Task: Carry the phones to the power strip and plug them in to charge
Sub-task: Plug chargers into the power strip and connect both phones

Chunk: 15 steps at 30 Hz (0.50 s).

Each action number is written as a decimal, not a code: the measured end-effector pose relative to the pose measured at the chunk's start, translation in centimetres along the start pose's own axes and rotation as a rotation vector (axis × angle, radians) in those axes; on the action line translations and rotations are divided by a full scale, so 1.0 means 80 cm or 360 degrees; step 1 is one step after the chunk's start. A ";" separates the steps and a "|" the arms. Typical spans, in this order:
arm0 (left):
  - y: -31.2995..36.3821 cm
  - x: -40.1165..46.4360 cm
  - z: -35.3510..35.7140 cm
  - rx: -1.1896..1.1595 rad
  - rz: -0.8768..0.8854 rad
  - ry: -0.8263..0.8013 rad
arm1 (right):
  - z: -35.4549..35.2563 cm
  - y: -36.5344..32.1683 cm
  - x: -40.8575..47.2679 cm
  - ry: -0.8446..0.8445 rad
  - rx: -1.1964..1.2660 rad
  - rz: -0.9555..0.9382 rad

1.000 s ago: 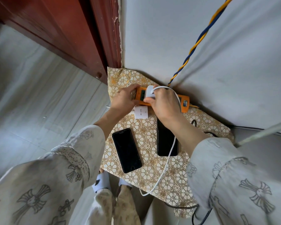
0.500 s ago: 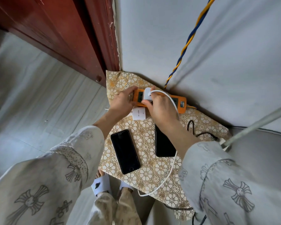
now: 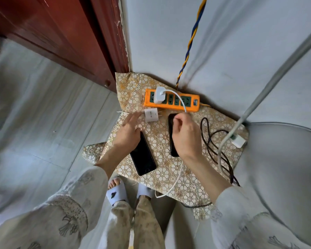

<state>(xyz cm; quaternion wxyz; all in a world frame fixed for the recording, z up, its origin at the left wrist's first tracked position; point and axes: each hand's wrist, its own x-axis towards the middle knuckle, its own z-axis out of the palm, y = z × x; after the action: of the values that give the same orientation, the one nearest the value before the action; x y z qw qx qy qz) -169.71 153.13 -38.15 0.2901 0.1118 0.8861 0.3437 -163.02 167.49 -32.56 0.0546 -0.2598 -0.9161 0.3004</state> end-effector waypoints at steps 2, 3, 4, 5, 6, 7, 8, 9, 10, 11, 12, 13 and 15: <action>0.005 -0.016 -0.003 -0.0070 -0.0018 0.0052 | -0.010 0.006 -0.014 0.0073 -0.0060 0.0176; 0.008 -0.026 -0.003 -0.0120 -0.0068 0.0035 | -0.013 0.011 -0.022 0.0043 -0.0089 0.0302; 0.010 -0.038 -0.001 -0.0165 -0.0122 -0.0005 | -0.014 0.016 -0.033 -0.0045 -0.0120 0.0458; 0.011 -0.050 0.002 -0.0189 -0.0167 -0.0049 | -0.015 0.022 -0.043 -0.0170 -0.0163 0.0611; 0.010 -0.062 0.006 -0.0196 -0.0205 -0.0087 | -0.014 0.027 -0.051 -0.0293 -0.0214 0.0721; 0.010 -0.071 0.010 -0.0203 -0.0241 -0.0120 | -0.013 0.031 -0.057 -0.0392 -0.0242 0.0776; 0.010 -0.078 0.013 -0.0220 -0.0270 -0.0151 | -0.012 0.032 -0.059 -0.0462 -0.0202 0.0790; 0.009 -0.085 0.016 -0.0248 -0.0285 -0.0205 | -0.010 0.033 -0.061 -0.0500 -0.0066 0.0782; 0.008 -0.090 0.020 -0.0278 -0.0285 -0.0298 | -0.010 0.029 -0.061 -0.0525 0.0146 0.0786; 0.006 -0.095 0.022 -0.0307 -0.0269 -0.0441 | -0.011 0.023 -0.061 -0.0533 0.0368 0.0800; 0.006 -0.102 0.024 -0.0335 -0.0246 -0.0624 | -0.012 0.015 -0.060 -0.0523 0.0539 0.0808; 0.005 -0.109 0.025 -0.0366 -0.0222 -0.0826 | -0.015 0.007 -0.057 -0.0507 0.0673 0.0826; 0.007 -0.124 0.030 -0.0402 -0.0176 -0.1130 | -0.024 -0.010 -0.050 -0.0462 0.0935 0.0891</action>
<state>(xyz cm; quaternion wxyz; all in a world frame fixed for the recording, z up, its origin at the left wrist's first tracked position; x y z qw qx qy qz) -160.33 150.93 -34.84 0.6086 0.1395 0.6858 0.3738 -159.49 165.92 -30.28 -0.0868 -0.4268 -0.6840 0.5853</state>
